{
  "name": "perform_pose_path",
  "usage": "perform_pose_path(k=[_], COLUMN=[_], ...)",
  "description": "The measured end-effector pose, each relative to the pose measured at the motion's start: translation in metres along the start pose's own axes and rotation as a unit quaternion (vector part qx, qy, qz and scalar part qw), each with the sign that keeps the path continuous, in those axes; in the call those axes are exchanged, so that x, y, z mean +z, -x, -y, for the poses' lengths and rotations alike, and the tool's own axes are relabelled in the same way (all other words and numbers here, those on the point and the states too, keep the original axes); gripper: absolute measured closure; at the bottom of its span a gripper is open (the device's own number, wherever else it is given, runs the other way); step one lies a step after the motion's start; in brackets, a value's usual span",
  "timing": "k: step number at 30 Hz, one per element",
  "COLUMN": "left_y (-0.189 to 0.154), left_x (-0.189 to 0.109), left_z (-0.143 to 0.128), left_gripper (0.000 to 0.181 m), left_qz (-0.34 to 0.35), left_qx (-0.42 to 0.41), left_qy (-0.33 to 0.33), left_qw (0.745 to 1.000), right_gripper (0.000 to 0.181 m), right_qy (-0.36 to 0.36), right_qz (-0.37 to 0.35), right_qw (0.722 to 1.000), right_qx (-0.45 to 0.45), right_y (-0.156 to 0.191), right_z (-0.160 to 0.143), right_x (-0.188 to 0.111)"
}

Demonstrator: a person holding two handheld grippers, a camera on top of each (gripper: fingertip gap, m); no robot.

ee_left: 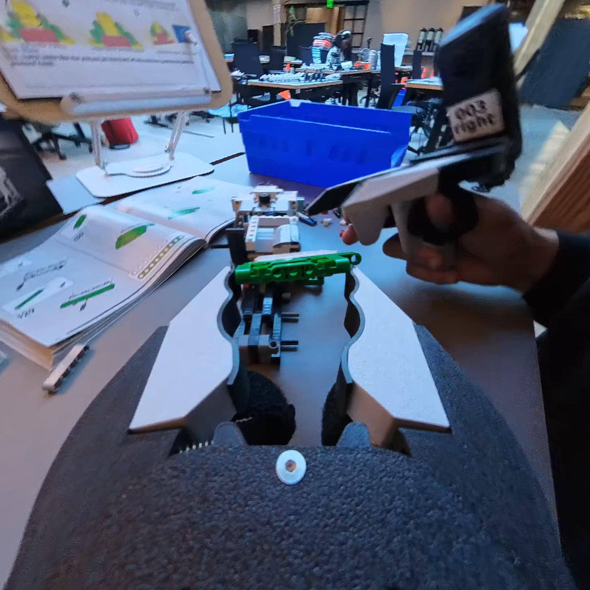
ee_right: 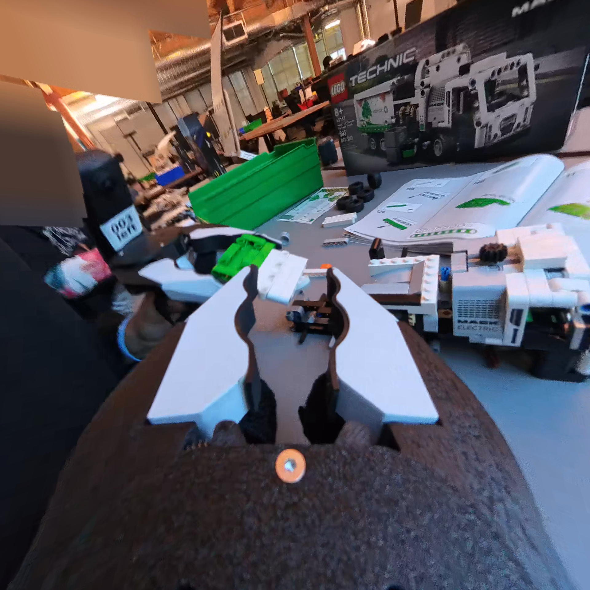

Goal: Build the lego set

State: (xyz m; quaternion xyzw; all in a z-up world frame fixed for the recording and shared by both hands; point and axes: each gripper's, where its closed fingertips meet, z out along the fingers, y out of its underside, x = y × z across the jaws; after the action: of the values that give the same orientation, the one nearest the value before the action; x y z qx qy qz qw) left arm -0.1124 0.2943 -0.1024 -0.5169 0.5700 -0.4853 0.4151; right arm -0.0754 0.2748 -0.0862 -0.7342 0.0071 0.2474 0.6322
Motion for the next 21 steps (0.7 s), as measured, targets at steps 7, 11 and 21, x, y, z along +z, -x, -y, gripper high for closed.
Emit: perform_pose_path(k=[7,11,21], left_y=[-0.044,-0.065,-0.079], left_x=[-0.001,0.004,0.029], left_z=[0.001,-0.005,-0.043], left_gripper=[0.117,0.117,0.108], left_qz=[-0.001,0.001,-0.014], left_qx=[0.138,0.173,0.153], left_qy=[0.002,0.02,0.133], left_qw=[0.99,0.985,0.979], right_gripper=[0.128,0.13,0.133], right_qy=[0.125,0.148,0.233], right_qz=[0.04,0.055,-0.134], right_qw=[0.988,0.982,0.963], right_qx=[0.083,0.105,0.028], right_y=[0.024,0.045,-0.012], right_z=[-0.025,-0.042,-0.078], right_x=[-0.009,-0.012,-0.059])
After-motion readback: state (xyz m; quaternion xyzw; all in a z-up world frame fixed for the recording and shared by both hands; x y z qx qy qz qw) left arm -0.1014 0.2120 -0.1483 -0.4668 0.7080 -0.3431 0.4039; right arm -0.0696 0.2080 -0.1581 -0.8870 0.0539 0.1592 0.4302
